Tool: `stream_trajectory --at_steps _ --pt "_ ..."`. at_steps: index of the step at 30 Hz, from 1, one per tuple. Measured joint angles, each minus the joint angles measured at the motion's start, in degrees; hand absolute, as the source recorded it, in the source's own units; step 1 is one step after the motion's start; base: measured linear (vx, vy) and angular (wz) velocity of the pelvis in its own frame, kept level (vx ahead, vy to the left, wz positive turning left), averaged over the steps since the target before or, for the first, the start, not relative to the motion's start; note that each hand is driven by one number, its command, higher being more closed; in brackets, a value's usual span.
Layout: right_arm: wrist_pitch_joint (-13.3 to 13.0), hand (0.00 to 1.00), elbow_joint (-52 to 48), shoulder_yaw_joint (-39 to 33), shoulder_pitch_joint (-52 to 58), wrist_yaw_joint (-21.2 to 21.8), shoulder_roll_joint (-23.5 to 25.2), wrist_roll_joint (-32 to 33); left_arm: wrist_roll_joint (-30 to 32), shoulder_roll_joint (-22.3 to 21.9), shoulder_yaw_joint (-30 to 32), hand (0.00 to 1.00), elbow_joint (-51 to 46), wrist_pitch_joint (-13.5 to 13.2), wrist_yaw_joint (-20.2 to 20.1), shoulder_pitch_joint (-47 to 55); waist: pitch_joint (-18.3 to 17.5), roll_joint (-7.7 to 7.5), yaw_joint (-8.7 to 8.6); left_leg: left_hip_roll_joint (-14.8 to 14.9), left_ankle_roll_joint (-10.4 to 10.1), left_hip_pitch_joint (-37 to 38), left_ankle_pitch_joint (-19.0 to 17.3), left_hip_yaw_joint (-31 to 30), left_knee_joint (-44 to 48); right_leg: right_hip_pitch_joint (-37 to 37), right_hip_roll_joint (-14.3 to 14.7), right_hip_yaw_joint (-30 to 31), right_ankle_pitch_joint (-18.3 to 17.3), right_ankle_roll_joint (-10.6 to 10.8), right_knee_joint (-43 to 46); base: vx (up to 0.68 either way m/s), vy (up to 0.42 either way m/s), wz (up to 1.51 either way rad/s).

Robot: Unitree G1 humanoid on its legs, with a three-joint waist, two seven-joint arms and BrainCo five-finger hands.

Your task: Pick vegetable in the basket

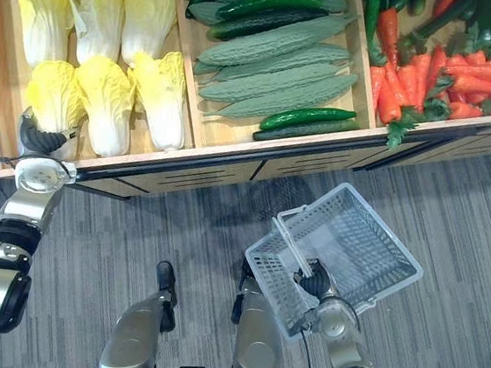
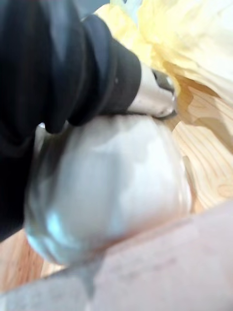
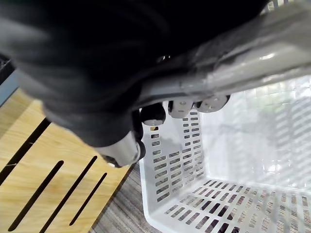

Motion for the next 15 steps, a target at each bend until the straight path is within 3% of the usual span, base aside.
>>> stream_trajectory --at_steps 8,11,15 --pt "0.0 1.00 0.4 1.2 -2.2 1.2 -0.7 -0.1 -0.6 -1.3 -1.1 1.00 -0.4 0.7 0.6 -0.5 0.0 0.03 0.00 -1.1 0.6 0.9 0.5 -0.3 -1.2 1.2 -0.9 -0.5 0.5 0.8 -1.2 0.01 0.027 0.04" --pt "-0.2 1.00 0.5 1.1 -2.3 1.1 -0.7 -0.1 -0.8 -2.6 -1.3 1.00 -0.6 1.3 2.9 -0.3 0.0 0.07 -0.04 -1.2 0.6 2.2 0.6 -0.4 -1.8 2.7 -1.0 -1.1 0.5 0.8 -1.7 0.03 0.014 0.06" --pt "-0.3 1.00 0.6 1.1 -2.1 1.2 -0.5 -0.2 -2.9 -5.0 -1.0 1.00 -4.1 1.3 9.3 1.2 -0.1 0.16 -0.01 -1.2 0.6 3.1 0.6 -1.2 -2.0 4.2 -1.0 -1.9 0.5 0.8 -2.3 0.02 0.002 0.07"
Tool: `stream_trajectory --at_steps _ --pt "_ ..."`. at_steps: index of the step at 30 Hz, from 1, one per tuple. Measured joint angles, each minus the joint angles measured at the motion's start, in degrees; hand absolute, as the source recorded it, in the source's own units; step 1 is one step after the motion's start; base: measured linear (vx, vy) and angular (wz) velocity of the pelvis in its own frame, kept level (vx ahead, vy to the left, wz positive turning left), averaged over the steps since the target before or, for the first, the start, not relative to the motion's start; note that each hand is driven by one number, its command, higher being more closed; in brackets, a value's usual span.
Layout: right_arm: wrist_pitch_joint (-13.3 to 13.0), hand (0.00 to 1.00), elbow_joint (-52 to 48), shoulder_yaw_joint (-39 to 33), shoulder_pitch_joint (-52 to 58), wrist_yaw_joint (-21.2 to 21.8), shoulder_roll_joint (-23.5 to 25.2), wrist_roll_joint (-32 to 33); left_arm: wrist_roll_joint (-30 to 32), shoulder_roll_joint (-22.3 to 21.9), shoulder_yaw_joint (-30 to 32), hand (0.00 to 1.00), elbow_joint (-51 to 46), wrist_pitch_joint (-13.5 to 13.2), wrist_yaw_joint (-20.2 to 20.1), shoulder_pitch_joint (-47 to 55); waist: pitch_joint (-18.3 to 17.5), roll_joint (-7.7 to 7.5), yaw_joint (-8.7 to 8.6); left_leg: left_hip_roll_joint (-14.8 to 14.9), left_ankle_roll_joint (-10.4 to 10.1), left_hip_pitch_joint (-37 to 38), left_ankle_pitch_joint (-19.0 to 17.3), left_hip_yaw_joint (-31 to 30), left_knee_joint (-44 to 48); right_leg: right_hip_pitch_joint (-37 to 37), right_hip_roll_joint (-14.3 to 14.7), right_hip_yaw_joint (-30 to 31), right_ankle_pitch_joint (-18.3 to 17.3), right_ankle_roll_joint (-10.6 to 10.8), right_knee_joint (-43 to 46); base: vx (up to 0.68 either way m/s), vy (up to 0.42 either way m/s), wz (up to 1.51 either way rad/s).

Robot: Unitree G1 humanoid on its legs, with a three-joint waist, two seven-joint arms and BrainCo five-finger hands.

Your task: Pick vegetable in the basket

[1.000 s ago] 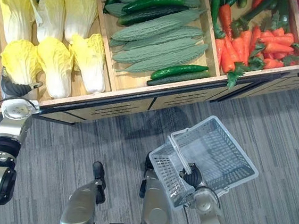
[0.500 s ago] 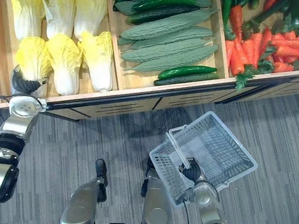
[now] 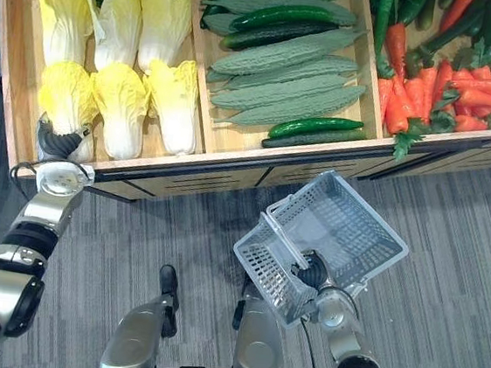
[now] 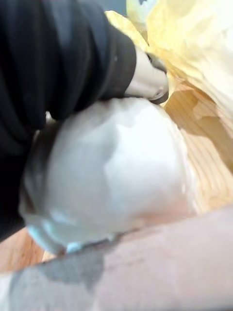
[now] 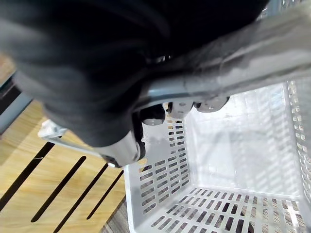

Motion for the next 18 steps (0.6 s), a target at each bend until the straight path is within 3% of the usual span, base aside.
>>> stream_trajectory --at_steps 5,8,11,18 --pt "-0.1 1.00 0.1 -0.2 2.4 -0.1 1.0 -2.0 -1.8 -3.8 1.5 1.00 -7.6 -0.4 4.2 4.3 -1.8 0.33 0.14 0.0 -0.1 1.6 0.6 -1.1 -1.1 2.7 0.1 -1.7 0.0 0.0 -1.1 0.01 -0.007 0.16" --pt "0.0 1.00 0.1 -0.2 4.8 0.0 2.2 -2.1 -1.7 -4.8 1.5 1.00 -11.4 -0.8 4.2 6.9 -4.8 0.28 0.31 0.1 -0.2 2.1 1.2 -2.2 -2.0 3.8 0.2 -3.0 0.0 0.0 -1.9 0.00 -0.013 0.16" --pt "0.4 1.00 0.2 -0.2 8.3 0.0 2.7 -2.1 -1.6 -6.1 1.6 1.00 -15.3 -1.4 4.0 9.3 -8.9 0.23 1.63 0.1 -0.3 3.6 1.5 -2.2 -3.2 5.3 0.4 -3.2 0.0 0.0 -2.9 0.00 -0.008 0.02" --pt "0.4 1.00 1.7 -0.5 10.4 0.2 3.9 -2.6 -1.5 -6.2 1.6 1.00 -24.6 -2.3 2.1 13.7 -14.0 0.18 1.60 -0.1 -0.3 6.7 2.4 -1.8 -6.2 7.5 0.6 -3.0 0.1 0.2 -4.3 0.00 -0.004 -0.01"
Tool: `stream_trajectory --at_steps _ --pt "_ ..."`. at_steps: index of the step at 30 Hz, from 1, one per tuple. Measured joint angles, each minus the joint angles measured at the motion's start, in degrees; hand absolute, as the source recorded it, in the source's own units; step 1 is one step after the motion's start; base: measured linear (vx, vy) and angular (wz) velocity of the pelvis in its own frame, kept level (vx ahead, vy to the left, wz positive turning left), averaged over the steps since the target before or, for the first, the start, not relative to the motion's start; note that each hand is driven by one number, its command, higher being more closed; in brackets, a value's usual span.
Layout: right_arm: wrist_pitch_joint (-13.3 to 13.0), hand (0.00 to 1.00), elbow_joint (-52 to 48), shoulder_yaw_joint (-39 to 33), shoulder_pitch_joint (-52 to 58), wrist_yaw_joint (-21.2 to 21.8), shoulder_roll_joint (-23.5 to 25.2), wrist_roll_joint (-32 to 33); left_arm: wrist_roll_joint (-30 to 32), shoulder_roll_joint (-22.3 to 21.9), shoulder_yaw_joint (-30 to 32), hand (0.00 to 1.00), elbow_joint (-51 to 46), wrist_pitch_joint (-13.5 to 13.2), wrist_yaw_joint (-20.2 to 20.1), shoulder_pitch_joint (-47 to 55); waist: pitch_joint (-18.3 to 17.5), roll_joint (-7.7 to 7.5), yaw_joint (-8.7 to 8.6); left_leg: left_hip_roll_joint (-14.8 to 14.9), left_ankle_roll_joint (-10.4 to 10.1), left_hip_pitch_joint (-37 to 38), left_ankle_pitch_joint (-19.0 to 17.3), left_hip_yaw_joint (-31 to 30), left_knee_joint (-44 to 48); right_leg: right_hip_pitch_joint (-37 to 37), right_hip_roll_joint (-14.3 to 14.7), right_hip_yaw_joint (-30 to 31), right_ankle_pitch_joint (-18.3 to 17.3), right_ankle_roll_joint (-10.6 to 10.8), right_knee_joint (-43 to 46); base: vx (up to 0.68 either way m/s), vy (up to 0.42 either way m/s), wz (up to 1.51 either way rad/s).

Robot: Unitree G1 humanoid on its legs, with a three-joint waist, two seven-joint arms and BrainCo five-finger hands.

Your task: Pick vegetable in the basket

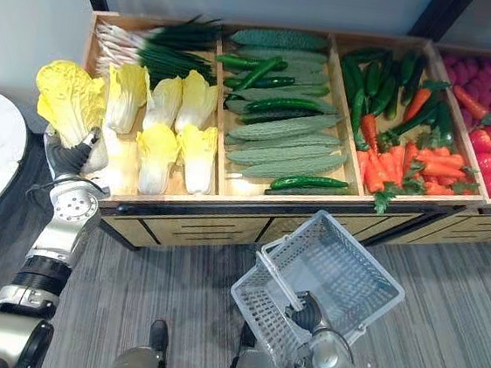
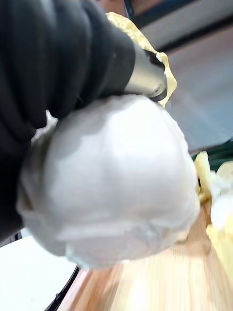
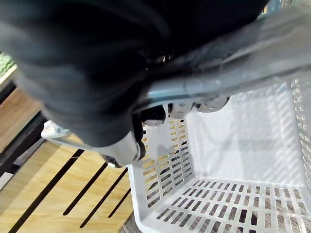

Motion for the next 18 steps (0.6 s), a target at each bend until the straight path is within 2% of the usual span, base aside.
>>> stream_trajectory --at_steps 3,8,12,15,18 --pt "0.0 1.00 0.2 -0.3 1.7 1.0 0.2 -1.8 0.4 0.0 0.3 1.00 -5.3 -1.2 -0.1 2.1 -2.4 -0.05 -0.01 0.1 -0.1 1.0 0.1 0.7 -0.8 0.6 0.2 0.4 0.0 0.0 -0.5 0.02 -0.013 -0.09" --pt "0.0 1.00 0.3 -0.3 2.6 1.1 0.2 -1.9 0.4 0.0 0.0 1.00 -10.6 -2.5 -2.0 2.2 -3.5 -0.06 -0.19 0.2 -0.1 2.8 0.1 1.7 -1.6 1.5 0.4 1.1 0.1 0.1 -0.5 0.01 -0.007 -0.09" --pt "0.0 1.00 0.3 -1.2 2.3 1.8 0.2 -2.2 0.4 -0.1 -2.6 1.00 -16.3 -2.5 -6.4 2.3 -4.1 -0.36 -0.10 0.6 -0.8 4.0 -0.8 4.1 -2.1 1.4 0.7 3.4 0.1 0.2 -0.4 -0.01 -0.001 -0.28" --pt "0.0 1.00 0.2 -2.0 1.8 2.7 -0.4 -2.3 0.4 -0.6 -6.9 1.00 -18.5 -2.5 -10.6 2.6 -5.0 -0.43 -0.19 0.6 -1.1 5.5 -1.9 6.9 -2.5 1.1 1.1 6.4 0.2 0.4 -0.3 -0.01 0.010 -0.51" --pt "0.0 1.00 -0.7 -2.1 1.8 3.3 -1.2 -2.3 0.4 -2.8 -10.7 1.00 -18.8 -2.5 -13.9 3.8 -7.2 -0.45 -0.57 0.9 -1.1 6.9 -2.8 10.9 -2.5 0.2 1.6 10.1 0.4 0.7 0.0 0.06 0.032 -0.67"
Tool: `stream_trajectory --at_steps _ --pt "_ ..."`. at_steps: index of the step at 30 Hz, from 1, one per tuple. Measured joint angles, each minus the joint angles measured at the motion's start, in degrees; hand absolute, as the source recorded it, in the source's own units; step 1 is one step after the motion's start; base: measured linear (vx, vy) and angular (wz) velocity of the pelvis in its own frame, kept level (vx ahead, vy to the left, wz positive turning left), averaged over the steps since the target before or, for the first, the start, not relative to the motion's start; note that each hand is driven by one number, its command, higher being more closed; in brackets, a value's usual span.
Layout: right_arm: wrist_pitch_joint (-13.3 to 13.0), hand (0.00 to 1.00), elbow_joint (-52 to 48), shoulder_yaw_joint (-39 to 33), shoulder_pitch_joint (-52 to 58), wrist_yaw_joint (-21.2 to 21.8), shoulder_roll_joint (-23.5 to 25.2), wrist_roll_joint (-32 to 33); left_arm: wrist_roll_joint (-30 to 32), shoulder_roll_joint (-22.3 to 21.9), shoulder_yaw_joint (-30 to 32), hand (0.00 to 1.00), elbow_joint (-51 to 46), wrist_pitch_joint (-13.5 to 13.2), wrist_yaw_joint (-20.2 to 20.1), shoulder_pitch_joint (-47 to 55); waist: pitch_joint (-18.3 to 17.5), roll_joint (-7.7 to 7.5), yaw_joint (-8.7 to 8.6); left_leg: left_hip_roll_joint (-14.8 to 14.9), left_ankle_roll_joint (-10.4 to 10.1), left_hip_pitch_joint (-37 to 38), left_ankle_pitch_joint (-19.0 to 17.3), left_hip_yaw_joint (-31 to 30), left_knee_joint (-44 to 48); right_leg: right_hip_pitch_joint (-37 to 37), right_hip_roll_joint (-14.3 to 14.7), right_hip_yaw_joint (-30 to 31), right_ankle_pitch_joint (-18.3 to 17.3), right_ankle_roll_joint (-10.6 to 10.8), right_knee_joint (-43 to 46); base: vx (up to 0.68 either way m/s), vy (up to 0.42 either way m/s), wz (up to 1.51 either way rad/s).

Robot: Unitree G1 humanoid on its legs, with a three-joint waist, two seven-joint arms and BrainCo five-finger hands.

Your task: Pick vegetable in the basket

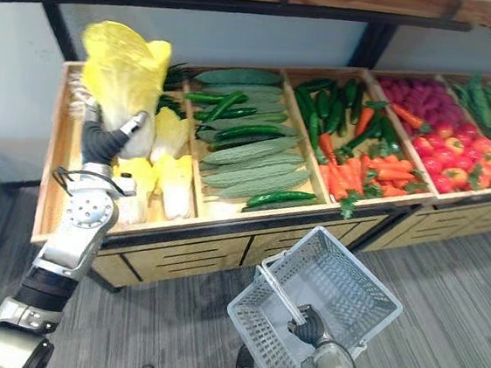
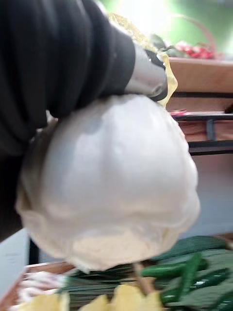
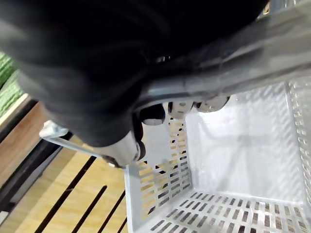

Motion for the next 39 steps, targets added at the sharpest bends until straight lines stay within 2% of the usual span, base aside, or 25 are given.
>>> stream_trajectory --at_steps 6,8,12,15,16,21,27,29,33,35,39 --pt "-0.6 1.00 -7.0 -2.0 -1.0 2.8 -3.6 -1.2 1.9 -1.4 -4.4 1.00 0.0 -0.1 -4.3 1.8 -0.1 -0.01 -2.61 0.1 -0.6 4.9 -2.4 7.8 0.3 0.0 1.8 7.6 0.4 0.6 0.9 0.03 0.019 -0.65" --pt "-0.6 1.00 -8.4 -2.1 -0.9 3.7 -4.9 -1.2 1.9 -1.5 -5.7 1.00 0.2 -0.2 -5.3 2.3 -0.3 -0.03 -2.77 0.0 -0.7 5.5 -3.1 9.7 0.6 -0.8 2.3 9.5 0.5 0.7 1.3 -0.02 0.006 -0.56" --pt "-0.8 1.00 -10.5 -2.2 -1.0 5.9 -7.3 -1.2 2.2 -1.7 -9.4 1.00 0.6 -1.3 -9.6 3.0 -0.4 0.32 -4.37 0.1 -0.7 5.4 -5.0 11.5 3.0 -0.9 2.4 11.5 0.6 0.9 1.4 -0.01 -0.011 -0.29" --pt "-1.0 1.00 -12.8 -2.1 -1.2 8.2 -9.2 -1.1 2.3 -2.0 -12.5 1.00 0.6 -2.5 -13.3 3.0 -0.6 0.65 -4.63 0.2 -0.7 5.9 -6.0 13.1 4.4 -0.9 2.6 12.9 0.8 1.2 1.4 -0.01 -0.008 -0.27" --pt "-1.1 1.00 -13.1 -2.1 -2.1 9.3 -10.0 -1.1 2.3 -2.1 -13.6 1.00 0.6 -2.8 -15.4 3.0 -0.6 0.75 -5.40 0.1 -0.6 6.0 -6.5 14.0 5.0 -0.9 2.5 13.8 1.0 1.4 1.4 -0.03 -0.010 -0.25" --pt "-1.1 1.00 -13.1 -2.1 -4.6 11.5 -10.7 -0.9 1.8 -2.1 -18.6 1.00 0.6 -2.9 -21.9 3.1 -0.8 1.27 -5.74 0.1 -0.7 6.8 -7.8 15.9 6.3 -0.9 2.7 15.6 1.3 1.6 1.6 -0.02 -0.018 -0.22" --pt "-1.2 1.00 -13.7 -2.1 -6.3 13.4 -11.9 1.3 1.3 -2.1 -28.9 1.00 -0.5 -4.1 -30.6 3.2 -1.2 2.12 -5.84 1.6 -1.4 7.0 -9.8 19.1 8.8 -2.0 4.0 15.7 1.3 1.6 3.2 0.00 -0.039 -0.18" --pt "-1.3 1.00 -15.1 -2.1 -6.4 13.4 -12.2 1.3 1.2 -2.1 -30.7 1.00 -1.4 -4.2 -31.9 3.2 -1.3 2.28 -5.97 2.4 -1.9 6.9 -10.4 19.7 10.0 -2.0 4.3 15.6 1.2 1.5 3.2 0.01 -0.034 -0.19" --pt "-3.0 1.00 -19.4 -2.0 -7.0 13.6 -14.8 1.7 0.1 -1.7 -35.9 1.00 -3.6 -6.5 -36.2 3.2 -1.8 3.00 -5.92 4.6 -2.6 6.6 -12.1 22.4 13.6 -2.6 5.0 14.1 -0.3 -0.6 3.8 0.02 -0.038 -0.19" --pt "-3.6 1.00 -20.2 -2.0 -8.4 13.7 -15.6 1.7 -1.1 -1.0 -38.3 1.00 -4.4 -7.3 -38.2 3.2 -2.2 3.70 -6.00 5.6 -3.0 6.4 -12.7 23.5 15.3 -3.2 5.0 12.2 -0.1 -0.4 4.4 0.02 -0.025 -0.17" --pt "-4.9 1.00 -20.4 -1.7 -10.0 13.9 -17.2 3.9 -1.1 0.4 -41.3 1.00 -4.5 -8.3 -40.4 1.9 -2.3 3.86 -6.03 6.6 -3.3 5.7 -13.1 26.3 17.1 -4.7 5.2 11.9 -0.2 -0.5 5.7 0.02 -0.009 -0.07"
